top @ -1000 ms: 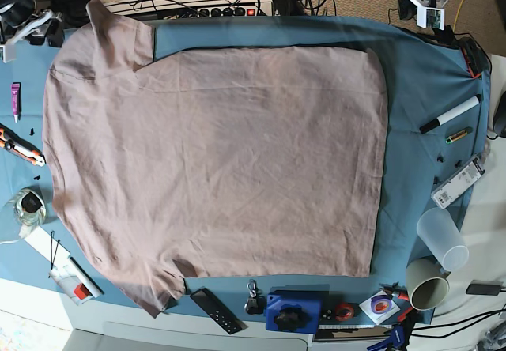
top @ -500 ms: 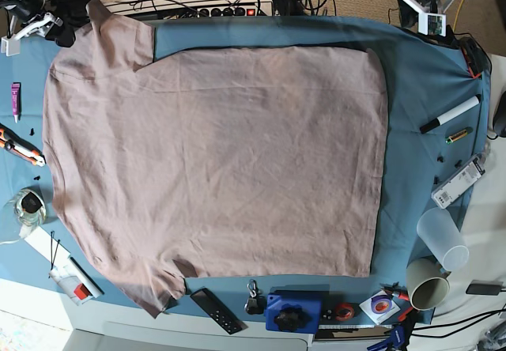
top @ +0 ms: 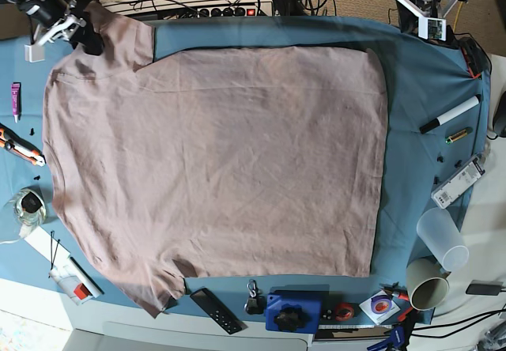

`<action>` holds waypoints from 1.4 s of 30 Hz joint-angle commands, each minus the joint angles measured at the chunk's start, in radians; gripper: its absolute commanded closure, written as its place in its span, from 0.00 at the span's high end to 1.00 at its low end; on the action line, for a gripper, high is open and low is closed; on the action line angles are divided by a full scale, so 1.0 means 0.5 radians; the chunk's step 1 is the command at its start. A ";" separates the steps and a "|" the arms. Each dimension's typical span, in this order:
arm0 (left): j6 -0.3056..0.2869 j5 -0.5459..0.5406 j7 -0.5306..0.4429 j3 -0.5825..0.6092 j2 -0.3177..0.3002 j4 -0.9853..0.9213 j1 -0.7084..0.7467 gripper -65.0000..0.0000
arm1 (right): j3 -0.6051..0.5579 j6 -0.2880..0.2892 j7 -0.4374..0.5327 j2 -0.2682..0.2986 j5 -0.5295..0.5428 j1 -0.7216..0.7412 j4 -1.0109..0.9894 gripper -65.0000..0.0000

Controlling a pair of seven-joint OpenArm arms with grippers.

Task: Fold the T-shirt properly
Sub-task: 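Lower both grippers and pinch the shirt's shoulder edge corners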

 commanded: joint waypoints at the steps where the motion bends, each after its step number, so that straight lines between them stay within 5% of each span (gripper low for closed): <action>1: 0.000 -0.002 -0.034 -0.005 -0.007 0.035 0.024 0.00 | -0.007 -0.020 -0.108 -0.014 -0.114 -0.029 0.002 0.49; 12: -0.008 -0.018 -0.121 -0.005 -0.006 0.034 -0.135 0.00 | 0.049 -0.020 -0.117 -0.027 -0.182 -0.030 0.002 0.49; 17: -0.008 -0.174 -0.118 -0.004 -0.007 0.034 -0.293 0.25 | 0.049 -0.020 -0.119 -0.024 -0.183 -0.030 0.003 0.49; 24: -0.001 -0.290 -0.063 -0.004 -0.006 -0.066 -0.418 0.25 | 0.049 -0.020 -0.134 -0.023 -0.183 -0.029 0.003 0.49; 34: -0.053 -0.729 0.094 -0.005 0.060 -0.304 -0.523 0.25 | 0.049 -0.020 -0.188 -0.023 -0.182 -0.030 0.003 0.49; 37: -0.159 -0.774 0.091 -0.005 0.060 -0.304 -0.546 0.25 | 0.049 -0.020 -0.215 -0.022 -0.182 -0.030 0.003 0.49; 42: -0.162 -0.729 0.090 -0.005 0.059 -0.319 -0.594 0.24 | 0.049 -0.020 -0.224 -0.022 -0.182 -0.029 0.003 0.49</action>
